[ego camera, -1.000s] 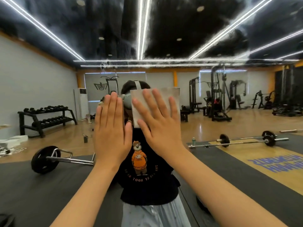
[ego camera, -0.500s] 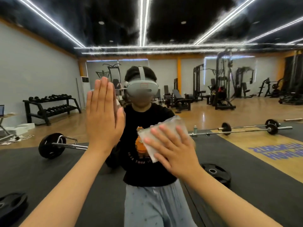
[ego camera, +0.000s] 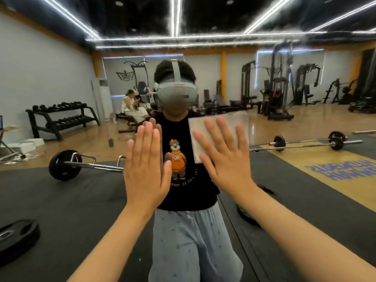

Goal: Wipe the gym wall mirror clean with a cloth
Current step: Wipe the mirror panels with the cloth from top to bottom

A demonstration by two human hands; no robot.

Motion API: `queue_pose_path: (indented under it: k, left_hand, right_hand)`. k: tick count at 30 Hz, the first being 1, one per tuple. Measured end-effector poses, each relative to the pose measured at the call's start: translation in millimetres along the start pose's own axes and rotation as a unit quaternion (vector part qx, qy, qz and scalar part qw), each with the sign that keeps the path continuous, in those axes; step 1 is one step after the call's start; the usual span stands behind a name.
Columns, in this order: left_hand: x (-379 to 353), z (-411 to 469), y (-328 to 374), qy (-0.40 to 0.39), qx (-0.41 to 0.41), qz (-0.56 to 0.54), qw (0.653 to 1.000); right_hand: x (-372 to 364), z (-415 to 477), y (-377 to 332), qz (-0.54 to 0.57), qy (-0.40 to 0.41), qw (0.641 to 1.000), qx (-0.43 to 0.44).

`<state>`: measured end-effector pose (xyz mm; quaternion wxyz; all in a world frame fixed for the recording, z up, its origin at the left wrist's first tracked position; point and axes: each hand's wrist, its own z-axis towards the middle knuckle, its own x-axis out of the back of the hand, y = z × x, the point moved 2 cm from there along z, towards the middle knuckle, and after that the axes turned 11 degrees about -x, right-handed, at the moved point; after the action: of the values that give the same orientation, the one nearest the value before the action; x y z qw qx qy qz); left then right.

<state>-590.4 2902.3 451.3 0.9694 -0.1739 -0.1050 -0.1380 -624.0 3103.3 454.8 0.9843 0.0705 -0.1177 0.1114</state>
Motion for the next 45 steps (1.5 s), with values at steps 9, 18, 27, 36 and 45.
queue_pose_path:
  k: [9, 18, 27, 36, 45]
  left_hand:
    - [-20, -16, 2, -0.008, -0.001, 0.029, 1.000]
    - [-22, -15, -1, -0.006, -0.007, 0.033, 0.999]
    - [-8, -82, -2, -0.022, -0.015, -0.009, 1.000]
    - [-20, -130, -44, -0.033, -0.043, 0.040, 0.998]
    - [-21, -136, -50, -0.044, -0.057, 0.028, 0.997]
  right_hand:
    - [-3, -37, 45, -0.026, -0.016, 0.999, 0.010]
    - [28, 71, 74, -0.013, 0.048, 0.984, -0.168]
    - [-12, -105, 55, 0.022, 0.001, 0.981, -0.195]
    - [-35, -133, -75, 0.072, -0.066, 0.979, -0.181]
    - [-50, -158, -150, 0.084, -0.095, 0.992, -0.006]
